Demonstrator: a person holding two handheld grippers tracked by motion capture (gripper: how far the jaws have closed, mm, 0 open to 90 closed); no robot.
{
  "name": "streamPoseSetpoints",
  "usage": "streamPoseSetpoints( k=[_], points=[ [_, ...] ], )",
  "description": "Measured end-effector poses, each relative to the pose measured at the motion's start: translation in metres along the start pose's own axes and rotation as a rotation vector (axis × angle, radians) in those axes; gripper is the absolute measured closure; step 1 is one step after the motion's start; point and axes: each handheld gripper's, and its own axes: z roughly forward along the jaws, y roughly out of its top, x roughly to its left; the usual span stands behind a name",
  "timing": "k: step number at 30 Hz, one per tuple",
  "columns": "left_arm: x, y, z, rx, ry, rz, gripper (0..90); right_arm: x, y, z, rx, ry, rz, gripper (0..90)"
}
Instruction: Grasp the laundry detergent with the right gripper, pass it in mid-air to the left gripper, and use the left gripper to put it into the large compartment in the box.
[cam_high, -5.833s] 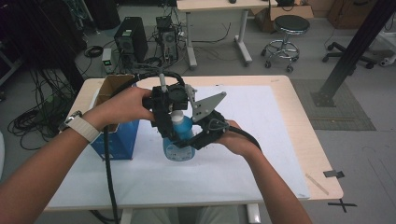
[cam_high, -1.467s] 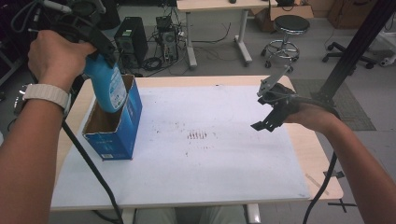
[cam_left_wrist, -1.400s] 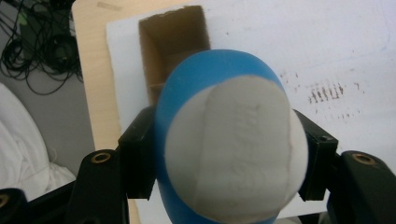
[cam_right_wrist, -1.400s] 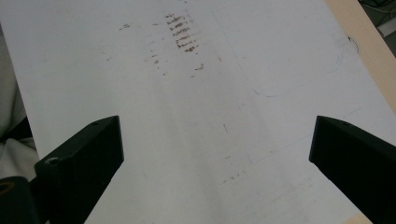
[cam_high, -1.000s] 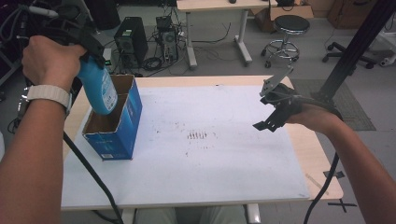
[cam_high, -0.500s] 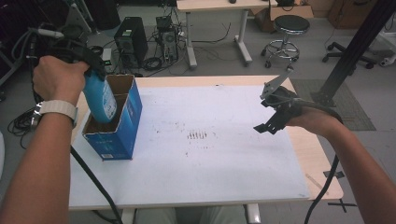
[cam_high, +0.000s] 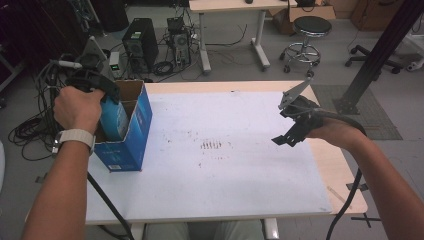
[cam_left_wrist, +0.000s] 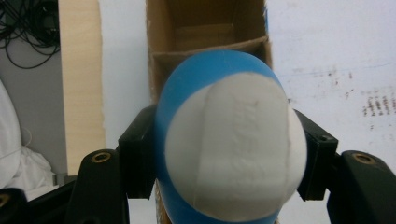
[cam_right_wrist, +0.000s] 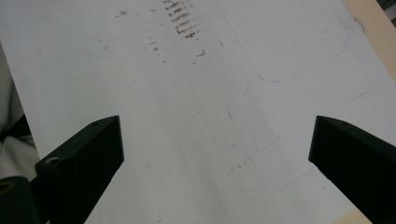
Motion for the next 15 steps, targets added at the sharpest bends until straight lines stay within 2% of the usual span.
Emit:
streamPoseSetpoints(
  k=[8,15],
  points=[
    [0.0,-0.011,0.033,0.022,-0.003,0.009,37.9,0.0,-0.001,0.002,0.005,-0.001,0.006,2.9],
    [-0.001,-0.018,0.053,0.031,-0.002,0.012,38.0,0.001,0.001,0.003,0.005,-0.003,0.006,2.9]
  ],
)
